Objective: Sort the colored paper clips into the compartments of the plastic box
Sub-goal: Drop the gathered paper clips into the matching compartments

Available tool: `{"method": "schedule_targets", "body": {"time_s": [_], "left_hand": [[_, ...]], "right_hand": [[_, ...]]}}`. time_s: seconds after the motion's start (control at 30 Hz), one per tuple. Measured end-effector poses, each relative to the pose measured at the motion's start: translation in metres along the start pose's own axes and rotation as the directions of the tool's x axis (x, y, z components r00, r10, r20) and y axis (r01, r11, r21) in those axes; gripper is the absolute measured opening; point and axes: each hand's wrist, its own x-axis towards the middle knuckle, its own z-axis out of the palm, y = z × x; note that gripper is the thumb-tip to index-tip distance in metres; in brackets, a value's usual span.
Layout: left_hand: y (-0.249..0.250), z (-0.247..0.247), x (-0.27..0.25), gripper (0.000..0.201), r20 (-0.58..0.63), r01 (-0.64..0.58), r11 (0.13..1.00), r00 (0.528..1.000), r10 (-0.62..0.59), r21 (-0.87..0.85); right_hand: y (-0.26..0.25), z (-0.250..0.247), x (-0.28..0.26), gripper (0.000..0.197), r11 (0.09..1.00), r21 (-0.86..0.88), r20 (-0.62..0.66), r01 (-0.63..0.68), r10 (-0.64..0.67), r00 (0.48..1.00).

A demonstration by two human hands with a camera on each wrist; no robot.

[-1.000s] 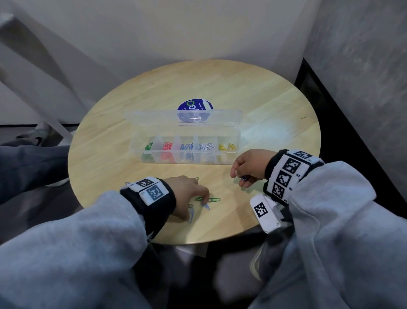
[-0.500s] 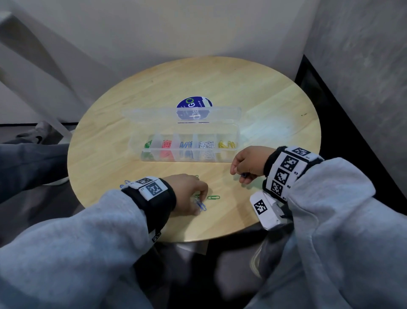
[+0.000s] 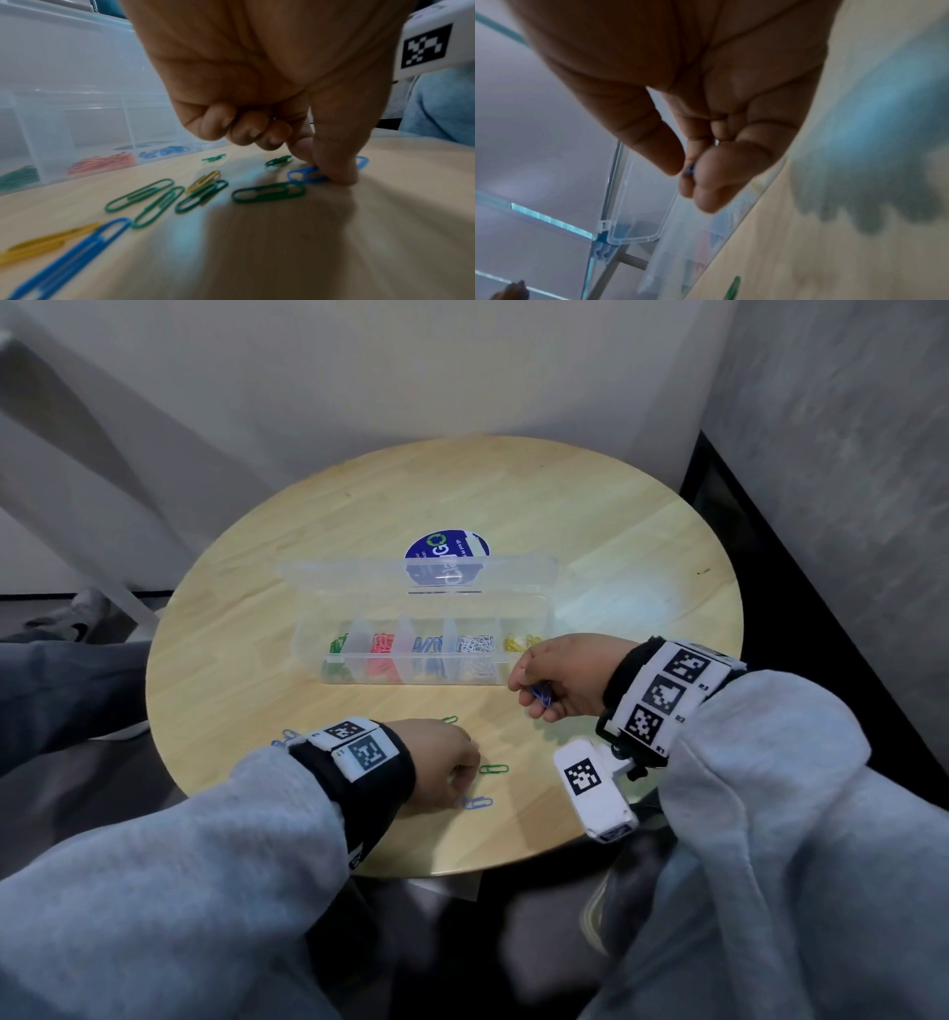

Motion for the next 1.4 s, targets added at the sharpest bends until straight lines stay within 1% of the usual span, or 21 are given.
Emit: {"method": "schedule_targets", "body": {"time_s": [0.13,0.2,0.23,0.27,0.3,0.37,0.4,0.43,0.5,0.57,0.63,0.7,0.77,0.83,0.9,0.93,0.97,1.13,1.2,1.27,1.4], "left_hand": [[-0.001,0.002,-0.003,0.009,-0.014,0.029,0.999,0.999,-0.03,-0.042],[-0.007,-0.001,-0.008,0.017,-0.041,0.087,0.975,0.994,-0.097,-0.206],[-0.011,-0.005,-0.012,0.021,-0.064,0.111,0.937,0.988,-0.139,-0.33],[-0.015,-0.011,-0.016,0.024,-0.088,0.123,0.872,0.979,-0.185,-0.474],[-0.019,-0.017,-0.019,0.026,-0.112,0.113,0.761,0.965,-0.238,-0.639],[-0.028,-0.029,-0.026,0.027,-0.121,0.046,0.427,0.927,-0.356,-0.903],[-0.032,-0.034,-0.03,0.028,-0.108,0.008,0.274,0.908,-0.405,-0.962],[-0.036,-0.038,-0.036,0.026,-0.095,-0.028,0.159,0.895,-0.435,-0.987],[-0.041,-0.042,-0.047,0.018,-0.094,-0.09,0.031,0.886,-0.455,-0.995],[-0.047,-0.04,-0.057,0.015,-0.094,-0.134,-0.052,0.878,-0.469,-0.99],[-0.05,-0.033,-0.062,0.013,-0.056,-0.125,-0.113,0.874,-0.483,-0.986],[-0.055,-0.024,-0.061,0.014,0.007,-0.048,-0.091,0.852,-0.524,-0.995],[-0.065,-0.014,-0.06,0.018,0.048,0.073,0.019,0.804,-0.593,-0.997],[-0.076,-0.004,-0.061,0.017,0.025,0.21,0.229,0.786,-0.618,-0.951],[-0.08,0.003,-0.063,0.01,-0.023,0.348,0.48,0.791,-0.611,-0.805],[-0.078,0.005,-0.064,0.009,-0.044,0.388,0.565,0.796,-0.604,-0.729],[-0.075,0.006,-0.064,0.009,-0.054,0.411,0.616,0.802,-0.595,-0.672],[-0.066,0.014,-0.054,0.016,-0.027,0.431,0.679,0.833,-0.553,-0.594],[-0.066,0.017,-0.051,0.021,-0.024,0.434,0.706,0.843,-0.537,-0.56],[-0.066,0.018,-0.05,0.023,-0.044,0.426,0.737,0.851,-0.523,-0.525],[-0.063,0.018,-0.05,0.024,-0.097,0.432,0.769,0.841,-0.532,-0.472]], "right_hand": [[0.0,-0.001,0.001,0.021,0.998,-0.068,-0.008,-0.004,0.003,1.0],[0.003,-0.001,0.001,0.009,0.965,-0.262,-0.004,0.009,-0.011,1.0],[0.005,0.0,0.0,0.005,0.921,-0.388,0.004,0.027,-0.027,1.0],[0.006,0.002,-0.002,0.007,0.867,-0.497,0.019,0.043,-0.039,0.999],[0.006,0.006,-0.004,0.01,0.813,-0.579,0.038,0.061,-0.048,0.998],[0.003,0.017,-0.009,0.014,0.706,-0.698,0.089,0.119,-0.079,0.993],[0.001,0.023,-0.011,0.015,0.647,-0.747,0.118,0.153,-0.097,0.988],[-0.001,0.03,-0.011,0.015,0.6,-0.778,0.147,0.186,-0.113,0.983],[-0.004,0.041,-0.009,0.014,0.543,-0.806,0.201,0.236,-0.124,0.972],[-0.005,0.053,-0.005,0.015,0.483,-0.835,0.241,0.263,-0.109,0.964],[-0.005,0.064,-0.001,0.013,0.407,-0.868,0.274,0.285,-0.087,0.958],[-0.005,0.07,0.003,0.01,0.364,-0.883,0.294,0.296,-0.061,0.954],[-0.006,0.071,0.006,0.009,0.37,-0.883,0.299,0.29,-0.036,0.954],[-0.005,0.072,0.008,0.011,0.353,-0.89,0.302,0.289,-0.019,0.953],[-0.002,0.076,0.01,0.015,0.316,-0.905,0.295,0.286,-0.02,0.955],[-0.001,0.078,0.01,0.016,0.303,-0.91,0.292,0.284,-0.018,0.956],[-0.001,0.082,0.012,0.016,0.287,-0.915,0.293,0.283,-0.009,0.956],[-0.003,0.094,0.019,0.005,0.199,-0.942,0.283,0.271,0.035,0.958],[-0.002,0.094,0.023,0.009,0.197,-0.948,0.262,0.25,0.038,0.964],[0.0,0.09,0.026,0.012,0.258,-0.942,0.229,0.214,0.03,0.973],[-0.004,0.075,0.027,0.016,0.499,-0.854,0.149,0.146,-0.033,0.988]]}}
